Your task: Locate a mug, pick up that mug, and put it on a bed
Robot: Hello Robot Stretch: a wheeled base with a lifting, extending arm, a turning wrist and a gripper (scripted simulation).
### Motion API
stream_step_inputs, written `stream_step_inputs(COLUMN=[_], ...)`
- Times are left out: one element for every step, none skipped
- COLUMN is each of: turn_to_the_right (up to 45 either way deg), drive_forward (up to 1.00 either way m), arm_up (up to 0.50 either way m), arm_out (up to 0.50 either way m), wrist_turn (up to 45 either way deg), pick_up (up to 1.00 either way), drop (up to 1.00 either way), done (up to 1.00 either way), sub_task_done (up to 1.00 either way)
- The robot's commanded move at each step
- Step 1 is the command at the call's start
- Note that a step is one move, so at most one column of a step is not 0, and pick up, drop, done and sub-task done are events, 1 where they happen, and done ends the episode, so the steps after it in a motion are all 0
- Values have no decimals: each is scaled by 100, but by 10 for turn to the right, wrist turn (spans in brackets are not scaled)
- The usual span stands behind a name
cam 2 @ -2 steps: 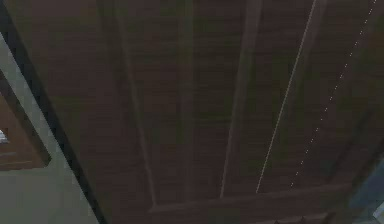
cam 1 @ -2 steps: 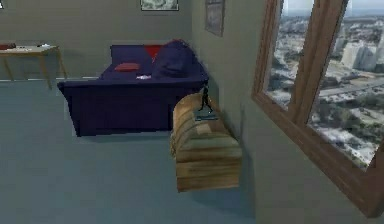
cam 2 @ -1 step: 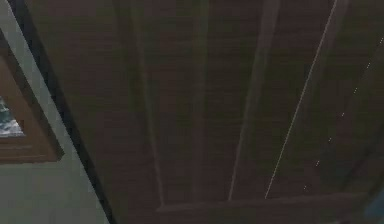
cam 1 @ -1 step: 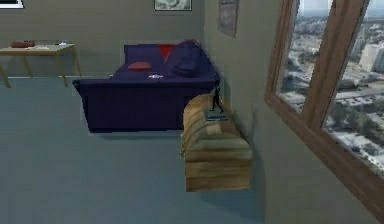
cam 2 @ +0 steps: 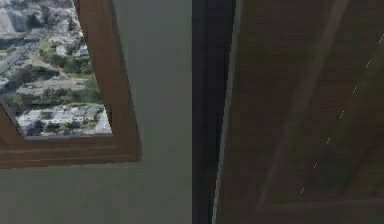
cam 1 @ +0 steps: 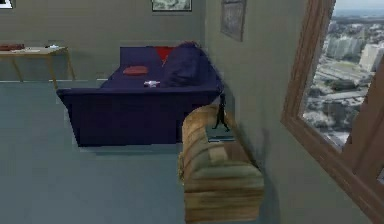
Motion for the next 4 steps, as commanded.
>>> stream_step_inputs(turn_to_the_right=[-360, 0, -450, 0], drive_forward=[0, 55, 0, 100], arm_up=[0, 0, 0, 0], arm_out=[0, 0, 0, 0], wrist_turn=[0, 0, 0, 0], pick_up=[0, 0, 0, 0], drop=[0, 0, 0, 0], done=[0, 0, 0, 0], sub_task_done=[0, 0, 0, 0])
